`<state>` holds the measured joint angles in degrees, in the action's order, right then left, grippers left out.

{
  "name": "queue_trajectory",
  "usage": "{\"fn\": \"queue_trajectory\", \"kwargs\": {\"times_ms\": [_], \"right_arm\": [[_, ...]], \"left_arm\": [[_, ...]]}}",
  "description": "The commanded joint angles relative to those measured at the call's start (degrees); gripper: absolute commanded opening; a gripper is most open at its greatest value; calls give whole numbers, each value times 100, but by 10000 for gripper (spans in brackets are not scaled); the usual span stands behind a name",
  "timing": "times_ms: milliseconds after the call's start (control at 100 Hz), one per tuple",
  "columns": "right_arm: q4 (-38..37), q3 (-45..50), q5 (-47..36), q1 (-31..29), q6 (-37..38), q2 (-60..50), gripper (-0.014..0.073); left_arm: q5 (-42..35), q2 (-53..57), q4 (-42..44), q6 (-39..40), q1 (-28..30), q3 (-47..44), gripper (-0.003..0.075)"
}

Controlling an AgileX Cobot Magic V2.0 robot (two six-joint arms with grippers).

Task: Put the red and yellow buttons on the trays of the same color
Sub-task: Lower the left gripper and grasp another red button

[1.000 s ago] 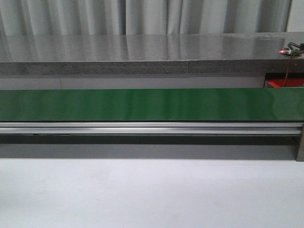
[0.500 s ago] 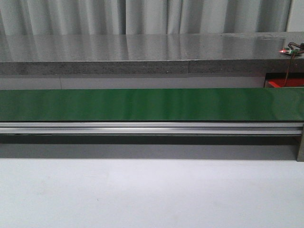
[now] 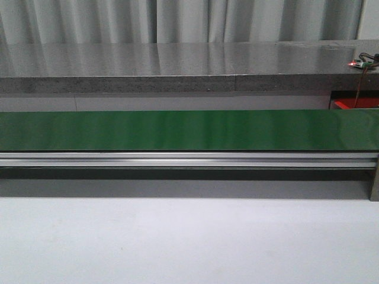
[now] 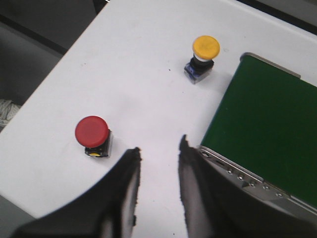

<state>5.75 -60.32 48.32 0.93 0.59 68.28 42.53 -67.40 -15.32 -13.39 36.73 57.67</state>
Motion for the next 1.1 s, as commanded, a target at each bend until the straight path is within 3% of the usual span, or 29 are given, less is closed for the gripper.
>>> {"fn": "queue_trajectory", "kwargs": {"times_ms": [0,70,130,650,1090], "right_arm": [[38,-142,-236,-7,-59,-153,-72],[38,-142,-236,-7,-59,-153,-72],[38,-142,-236,-7,-59,-153,-72],[38,-142,-236,-7,-59,-153,-72],[38,-142,-236,-7,-59,-153,-72]], "left_arm": [[-350,-62,-55,117,111,264,459],[-290,-257,-55,247,152,321,581],[-246,-498,-55,245,152,380,624],[299,-2337,606,671,152,1550,586],[92,-3191,1121,941,152,1624,586]]}}
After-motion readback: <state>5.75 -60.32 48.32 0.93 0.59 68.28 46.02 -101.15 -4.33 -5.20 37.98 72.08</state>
